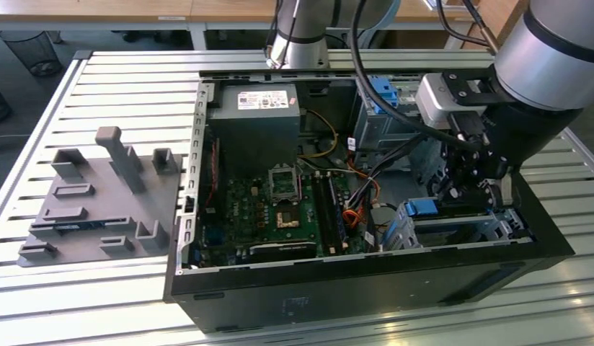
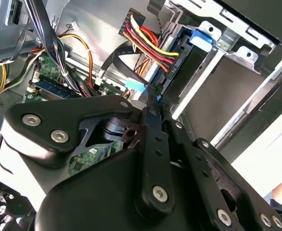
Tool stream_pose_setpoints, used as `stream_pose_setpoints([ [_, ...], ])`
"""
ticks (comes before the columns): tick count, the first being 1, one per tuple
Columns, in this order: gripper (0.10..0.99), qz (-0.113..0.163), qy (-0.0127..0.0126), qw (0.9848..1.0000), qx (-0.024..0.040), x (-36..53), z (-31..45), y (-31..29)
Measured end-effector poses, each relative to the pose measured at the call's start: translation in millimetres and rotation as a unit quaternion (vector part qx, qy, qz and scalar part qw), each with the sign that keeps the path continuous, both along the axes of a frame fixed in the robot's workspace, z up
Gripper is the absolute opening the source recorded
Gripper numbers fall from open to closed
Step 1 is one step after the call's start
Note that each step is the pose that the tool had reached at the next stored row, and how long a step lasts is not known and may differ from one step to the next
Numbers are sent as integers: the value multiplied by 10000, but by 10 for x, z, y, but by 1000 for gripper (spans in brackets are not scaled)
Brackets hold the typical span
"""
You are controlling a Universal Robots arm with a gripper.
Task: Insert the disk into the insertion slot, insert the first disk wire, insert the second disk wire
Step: 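Insert the second disk wire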
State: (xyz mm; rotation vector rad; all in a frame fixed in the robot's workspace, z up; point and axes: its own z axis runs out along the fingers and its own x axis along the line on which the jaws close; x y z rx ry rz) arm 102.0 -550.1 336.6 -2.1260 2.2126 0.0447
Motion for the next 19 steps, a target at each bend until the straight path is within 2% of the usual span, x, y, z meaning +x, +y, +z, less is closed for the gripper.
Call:
stream_pose_setpoints([
  [9,149,0,0,10000,-1,41,-18,-2],
  [19,149,0,0,10000,1,42,-24,-16],
])
